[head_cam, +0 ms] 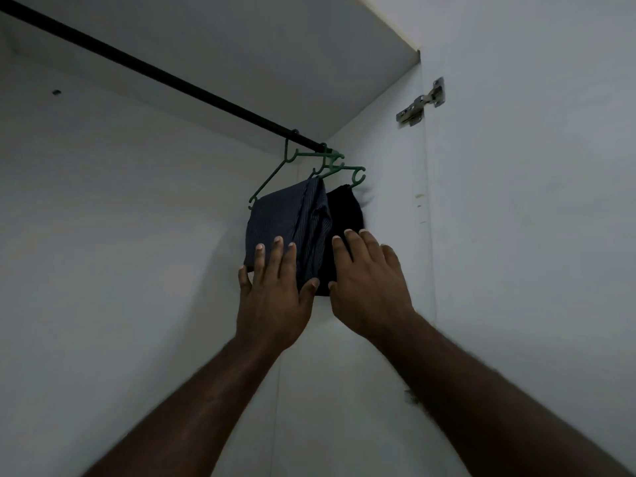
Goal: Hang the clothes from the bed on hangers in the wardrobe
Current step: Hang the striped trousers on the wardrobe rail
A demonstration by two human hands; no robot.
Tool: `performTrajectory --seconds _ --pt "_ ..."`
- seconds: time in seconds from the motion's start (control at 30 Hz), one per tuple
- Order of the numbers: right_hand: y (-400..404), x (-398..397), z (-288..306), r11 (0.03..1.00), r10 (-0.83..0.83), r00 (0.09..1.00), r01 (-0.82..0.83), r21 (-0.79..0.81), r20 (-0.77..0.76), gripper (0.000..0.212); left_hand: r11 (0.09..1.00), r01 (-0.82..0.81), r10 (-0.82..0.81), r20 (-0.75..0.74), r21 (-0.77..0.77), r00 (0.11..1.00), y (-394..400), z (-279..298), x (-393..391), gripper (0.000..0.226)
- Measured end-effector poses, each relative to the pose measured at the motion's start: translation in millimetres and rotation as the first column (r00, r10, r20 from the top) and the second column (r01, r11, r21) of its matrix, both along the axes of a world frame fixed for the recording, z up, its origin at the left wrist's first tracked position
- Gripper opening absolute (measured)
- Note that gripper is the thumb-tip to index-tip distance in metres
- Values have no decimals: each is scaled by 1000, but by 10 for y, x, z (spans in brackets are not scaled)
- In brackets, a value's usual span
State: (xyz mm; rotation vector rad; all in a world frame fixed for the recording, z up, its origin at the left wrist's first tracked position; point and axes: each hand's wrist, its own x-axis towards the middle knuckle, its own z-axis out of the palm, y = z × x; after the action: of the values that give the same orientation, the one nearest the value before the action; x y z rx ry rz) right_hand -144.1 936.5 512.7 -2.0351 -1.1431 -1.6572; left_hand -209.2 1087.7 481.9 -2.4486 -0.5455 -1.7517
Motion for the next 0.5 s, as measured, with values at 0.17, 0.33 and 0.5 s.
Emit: performTrajectory --seconds 0.17,0.33,0.5 --pt "-496 -25 -209 1000 16 1000 -16 -10 -7 72 1000 -14 13 -45 -19 999 -588 -237 -58 85" --pt "-999 -86 -434 998 -42 997 39 -51 -59 74 999 -9 6 -71 -31 997 -1093 -321 -142 78" --pt "-1498 -262 -558 989 -143 989 140 -56 -45 71 997 67 -63 -97 33 993 -1584 -388 -201 79"
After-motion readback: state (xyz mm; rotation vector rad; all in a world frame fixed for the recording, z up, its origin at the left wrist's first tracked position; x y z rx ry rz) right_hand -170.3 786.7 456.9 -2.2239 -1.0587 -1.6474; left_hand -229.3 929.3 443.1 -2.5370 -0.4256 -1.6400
